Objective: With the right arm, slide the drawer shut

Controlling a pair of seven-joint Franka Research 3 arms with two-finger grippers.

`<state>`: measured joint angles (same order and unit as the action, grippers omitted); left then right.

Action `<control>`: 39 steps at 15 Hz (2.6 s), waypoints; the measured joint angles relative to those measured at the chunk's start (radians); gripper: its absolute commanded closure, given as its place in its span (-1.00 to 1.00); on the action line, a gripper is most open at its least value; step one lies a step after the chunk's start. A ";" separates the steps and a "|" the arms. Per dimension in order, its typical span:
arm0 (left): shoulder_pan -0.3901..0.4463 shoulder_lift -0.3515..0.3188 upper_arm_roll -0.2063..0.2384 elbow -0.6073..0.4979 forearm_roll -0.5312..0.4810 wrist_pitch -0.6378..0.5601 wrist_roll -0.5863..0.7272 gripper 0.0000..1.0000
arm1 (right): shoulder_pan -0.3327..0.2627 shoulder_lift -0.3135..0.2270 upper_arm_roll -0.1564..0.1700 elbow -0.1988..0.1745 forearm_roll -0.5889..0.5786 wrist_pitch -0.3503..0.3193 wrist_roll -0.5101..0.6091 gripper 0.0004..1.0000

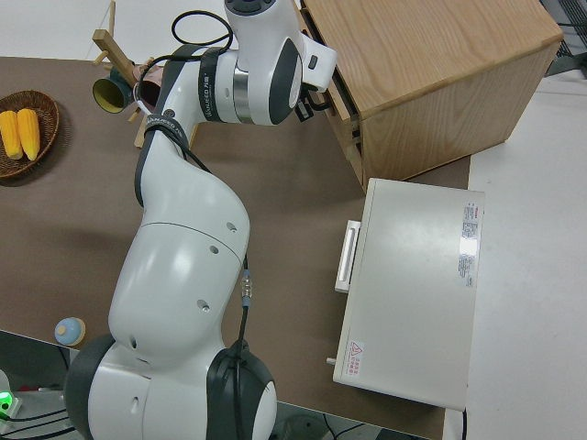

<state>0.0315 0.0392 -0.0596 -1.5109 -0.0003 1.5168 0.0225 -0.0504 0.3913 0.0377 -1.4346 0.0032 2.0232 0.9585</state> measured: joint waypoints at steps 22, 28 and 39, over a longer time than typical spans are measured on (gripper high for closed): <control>0.000 0.000 0.000 0.000 0.000 0.000 0.000 -0.99 | -0.034 0.005 0.013 0.000 -0.004 0.037 -0.152 1.00; 0.000 0.000 0.000 0.000 0.000 0.000 0.000 -0.99 | -0.018 0.000 0.051 0.023 -0.004 -0.049 -0.188 1.00; 0.000 0.000 0.000 0.000 0.000 0.000 0.000 -0.99 | 0.060 -0.216 0.052 0.028 -0.013 -0.424 -0.569 1.00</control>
<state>0.0315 0.0392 -0.0596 -1.5109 -0.0003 1.5168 0.0225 0.0097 0.1757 0.0893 -1.4065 -0.0093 1.5996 0.3891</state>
